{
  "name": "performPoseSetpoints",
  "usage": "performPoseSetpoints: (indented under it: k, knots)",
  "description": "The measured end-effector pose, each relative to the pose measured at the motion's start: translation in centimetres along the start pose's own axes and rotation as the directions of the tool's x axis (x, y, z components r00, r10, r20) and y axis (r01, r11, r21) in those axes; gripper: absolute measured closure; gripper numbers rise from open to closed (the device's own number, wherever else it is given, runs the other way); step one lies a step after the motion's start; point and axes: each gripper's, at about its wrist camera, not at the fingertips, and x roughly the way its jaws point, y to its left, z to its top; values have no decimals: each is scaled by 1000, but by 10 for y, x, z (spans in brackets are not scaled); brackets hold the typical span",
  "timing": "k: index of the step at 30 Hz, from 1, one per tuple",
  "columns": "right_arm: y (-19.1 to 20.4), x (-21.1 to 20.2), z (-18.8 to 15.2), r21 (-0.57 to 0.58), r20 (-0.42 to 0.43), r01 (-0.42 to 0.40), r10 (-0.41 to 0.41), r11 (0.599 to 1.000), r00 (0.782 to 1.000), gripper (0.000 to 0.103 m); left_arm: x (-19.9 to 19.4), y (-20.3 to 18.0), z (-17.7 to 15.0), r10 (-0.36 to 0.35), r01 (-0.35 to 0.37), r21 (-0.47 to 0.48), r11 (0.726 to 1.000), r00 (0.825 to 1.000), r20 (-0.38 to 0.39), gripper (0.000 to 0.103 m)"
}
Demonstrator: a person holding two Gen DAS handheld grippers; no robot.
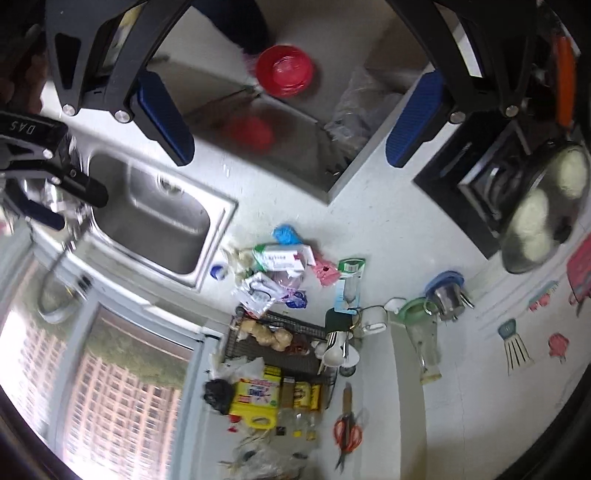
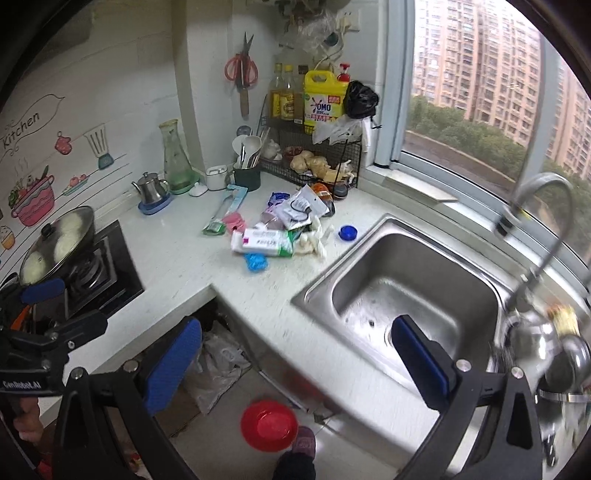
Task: Collect trash
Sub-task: 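Move both tools toward the trash pile beside the sink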
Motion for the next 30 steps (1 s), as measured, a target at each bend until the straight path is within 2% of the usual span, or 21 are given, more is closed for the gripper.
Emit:
performPoseSetpoints:
  k: [7,11,15,18,22,25,27,30]
  knots:
    - [-44,90,63,-67,-90,-87,81,994,993,0,92,-21,67,32,-42,-99,994,994,-102,0]
    - [-57,138,88,-89,-158,-126,110,988,981,0,137,-16,90,42,-76,-190,979,984,-173,0]
    - [-62,180,100,-116,-212,-143,116,983,970,0,186,-3,106,14,-79,-271,959,972,-233,0]
    - [-67,215,107,-113,-273,-164,128,980,954,0,221,5,112,33,-113,-265,957,957,-289,0]
    - [-76,252,115,-116,-329,-181,134,977,935,0,257,11,122,49,-135,-244,960,943,-329,0]
    - [-79,271,115,-117,-358,-187,134,975,924,0,278,22,129,57,-157,-271,950,937,-344,0]
    - [-81,284,114,-112,-382,-191,135,975,914,0,287,24,134,50,-150,-275,949,939,-339,0]
    - [-82,300,113,-115,-409,-196,133,974,903,0,302,15,139,20,-102,-216,971,936,-352,0]
